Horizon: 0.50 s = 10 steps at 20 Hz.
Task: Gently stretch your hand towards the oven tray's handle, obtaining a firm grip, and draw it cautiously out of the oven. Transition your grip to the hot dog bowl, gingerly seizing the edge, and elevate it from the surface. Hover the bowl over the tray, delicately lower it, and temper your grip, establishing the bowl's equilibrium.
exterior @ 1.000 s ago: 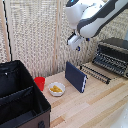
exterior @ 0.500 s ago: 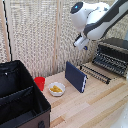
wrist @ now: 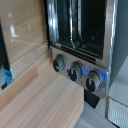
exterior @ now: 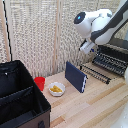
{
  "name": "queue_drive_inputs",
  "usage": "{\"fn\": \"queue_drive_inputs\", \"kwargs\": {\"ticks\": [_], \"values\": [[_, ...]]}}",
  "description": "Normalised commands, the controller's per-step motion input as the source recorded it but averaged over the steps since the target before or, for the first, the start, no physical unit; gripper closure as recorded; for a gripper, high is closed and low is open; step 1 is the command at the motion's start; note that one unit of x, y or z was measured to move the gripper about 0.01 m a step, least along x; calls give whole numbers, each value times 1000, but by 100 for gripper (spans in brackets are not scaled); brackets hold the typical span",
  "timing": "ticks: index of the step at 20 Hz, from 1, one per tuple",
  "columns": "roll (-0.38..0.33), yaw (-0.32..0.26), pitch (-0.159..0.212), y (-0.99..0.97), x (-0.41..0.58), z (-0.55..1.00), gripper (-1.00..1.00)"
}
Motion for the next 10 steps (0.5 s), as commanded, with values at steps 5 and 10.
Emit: {"fn": "queue_drive_inputs", "kwargs": {"ticks": [5,10], "values": [[-200,77,42,-435,64,-205,-100],[-220,77,60,-367,125,-230,-100]]}}
